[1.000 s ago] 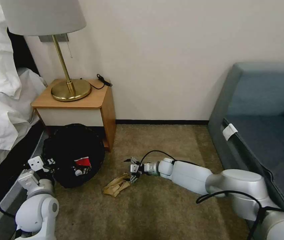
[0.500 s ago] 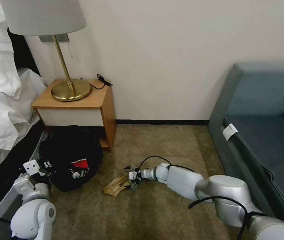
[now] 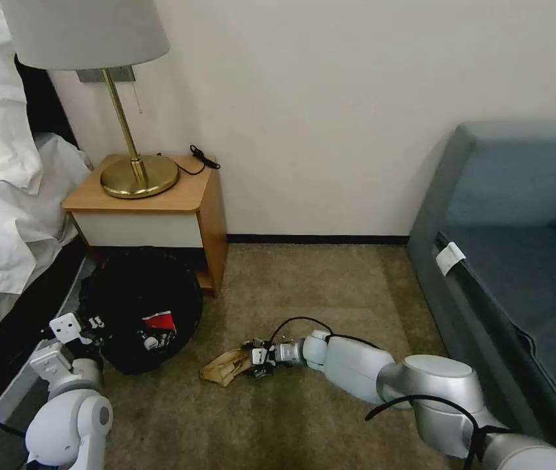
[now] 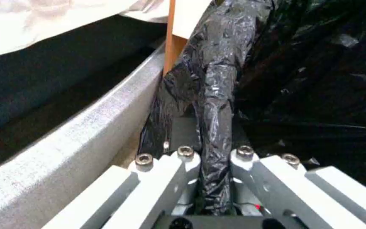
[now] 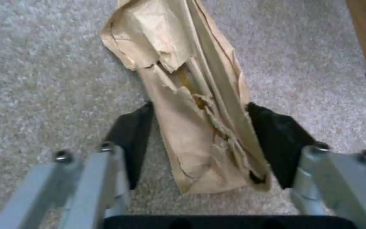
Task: Pick up the trash bin, then pick up the garbage on the floor and place it into the trash bin.
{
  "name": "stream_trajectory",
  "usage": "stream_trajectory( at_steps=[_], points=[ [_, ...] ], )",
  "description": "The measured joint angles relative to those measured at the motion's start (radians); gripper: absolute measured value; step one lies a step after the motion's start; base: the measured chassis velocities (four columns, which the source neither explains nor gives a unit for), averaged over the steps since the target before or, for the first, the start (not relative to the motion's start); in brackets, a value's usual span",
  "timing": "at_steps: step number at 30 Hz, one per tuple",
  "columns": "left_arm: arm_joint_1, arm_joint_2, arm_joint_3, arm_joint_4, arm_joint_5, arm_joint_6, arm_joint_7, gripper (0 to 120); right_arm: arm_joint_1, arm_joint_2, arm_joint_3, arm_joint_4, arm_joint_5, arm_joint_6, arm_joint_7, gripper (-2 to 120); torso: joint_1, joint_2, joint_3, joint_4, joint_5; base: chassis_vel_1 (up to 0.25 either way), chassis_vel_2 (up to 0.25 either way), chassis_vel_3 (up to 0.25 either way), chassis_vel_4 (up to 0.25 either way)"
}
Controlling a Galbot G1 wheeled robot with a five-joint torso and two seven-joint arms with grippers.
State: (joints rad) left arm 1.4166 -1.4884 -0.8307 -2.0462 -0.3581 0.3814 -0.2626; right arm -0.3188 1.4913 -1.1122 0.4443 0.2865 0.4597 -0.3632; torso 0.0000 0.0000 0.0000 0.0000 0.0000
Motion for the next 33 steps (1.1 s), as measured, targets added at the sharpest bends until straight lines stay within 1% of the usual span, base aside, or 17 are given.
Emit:
stream_trajectory(
  at_steps=[1,2,3,4,7,9,12,13,14,15,22,25,26,28,30,31,33],
  points=[
    [0.000,0.000,0.001,0.000,0.001,0.000,0.000,3,0.000,-0.003,0.001,0.004,0.000,0.000,0.001,49,0.000,0.000,0.000,0.0000,0.0000,0.000,0.000,0.000,0.000],
    [-0.001,-0.001,0.002,0.001,0.002,0.000,0.000,3,0.000,-0.007,0.002,0.009,0.001,0.001,0.004,42,0.000,0.000,0.000,0.0000,0.0000,0.000,0.000,0.000,0.000],
    [-0.001,-0.001,0.002,0.001,0.002,0.000,0.000,3,0.000,-0.007,0.002,0.009,0.001,0.001,0.004,42,0.000,0.000,0.000,0.0000,0.0000,0.000,0.000,0.000,0.000],
    [-0.001,-0.001,0.003,0.001,0.003,0.000,0.000,3,0.000,-0.011,0.003,0.014,0.002,0.003,0.007,39,0.000,0.000,0.000,0.0001,0.0000,0.000,0.000,0.000,0.000],
    [-0.002,-0.002,0.004,0.001,0.006,0.000,0.000,3,0.007,-0.035,0.004,0.046,0.010,0.005,0.016,25,0.000,0.000,0.000,0.0000,0.0000,0.000,0.000,0.000,0.000],
    [-0.003,-0.002,0.004,0.002,0.006,0.000,0.000,3,0.009,-0.043,0.002,0.059,0.018,0.005,0.018,23,0.000,0.000,0.000,0.0000,0.0000,0.000,0.000,0.000,0.000],
    [-0.005,-0.002,0.004,0.003,0.006,0.000,0.000,3,0.019,-0.070,-0.008,0.109,0.048,0.002,0.021,7,0.000,0.000,0.000,0.0001,0.0001,0.000,0.000,0.000,0.000],
    [-0.005,-0.002,0.004,0.003,0.006,0.000,0.000,3,0.019,-0.070,-0.008,0.109,0.048,0.002,0.021,7,0.000,0.000,0.000,0.0001,0.0001,0.000,0.000,0.000,0.000],
    [-0.006,-0.002,0.004,0.003,0.006,0.000,0.000,3,0.021,-0.079,-0.010,0.123,0.055,0.001,0.023,2,0.000,0.000,0.000,0.0000,0.0000,0.000,0.000,0.000,0.000],
    [-0.007,-0.002,0.004,0.004,0.006,0.000,0.000,3,0.021,-0.087,-0.011,0.135,0.060,0.001,0.025,0,0.000,0.000,0.000,0.0000,0.0001,0.000,0.000,0.000,0.000],
    [-0.014,-0.002,0.006,0.006,0.007,0.001,0.000,3,0.022,-0.115,-0.015,0.168,0.082,0.000,0.038,0,0.000,0.000,0.000,0.0000,0.0000,0.000,0.000,0.000,0.000],
    [-0.018,-0.003,0.009,0.011,0.010,0.003,-0.001,3,0.031,-0.151,-0.002,0.213,0.087,0.000,0.054,0,0.000,0.000,0.000,0.0002,0.0002,0.000,0.000,0.000,0.000],
    [-0.018,-0.003,0.009,0.011,0.010,0.003,-0.001,3,0.031,-0.151,-0.002,0.213,0.087,0.000,0.054,0,0.000,0.000,0.000,0.0002,0.0002,0.000,0.000,0.000,0.000],
    [-0.021,-0.003,0.012,0.013,0.011,0.005,-0.001,3,0.039,-0.191,0.021,0.259,0.094,-0.008,0.069,0,0.000,0.000,0.000,0.0002,0.0004,0.000,0.000,0.000,0.000],
    [-0.022,-0.001,0.015,0.017,0.011,0.006,-0.001,3,0.050,-0.248,0.067,0.309,0.095,-0.023,0.096,0,0.000,0.000,0.000,0.0000,0.0001,0.000,0.000,0.000,0.000],
    [-0.022,-0.001,0.015,0.017,0.011,0.006,-0.001,3,0.050,-0.248,0.067,0.309,0.095,-0.023,0.096,0,0.000,0.000,0.000,0.0000,0.0001,0.000,0.000,0.000,0.000],
    [-0.025,0.003,0.019,0.023,0.013,0.006,-0.001,3,0.059,-0.315,0.131,0.362,0.093,-0.036,0.117,0,0.000,0.000,0.000,0.0003,0.0005,0.000,0.000,0.000,0.000]
  ],
)
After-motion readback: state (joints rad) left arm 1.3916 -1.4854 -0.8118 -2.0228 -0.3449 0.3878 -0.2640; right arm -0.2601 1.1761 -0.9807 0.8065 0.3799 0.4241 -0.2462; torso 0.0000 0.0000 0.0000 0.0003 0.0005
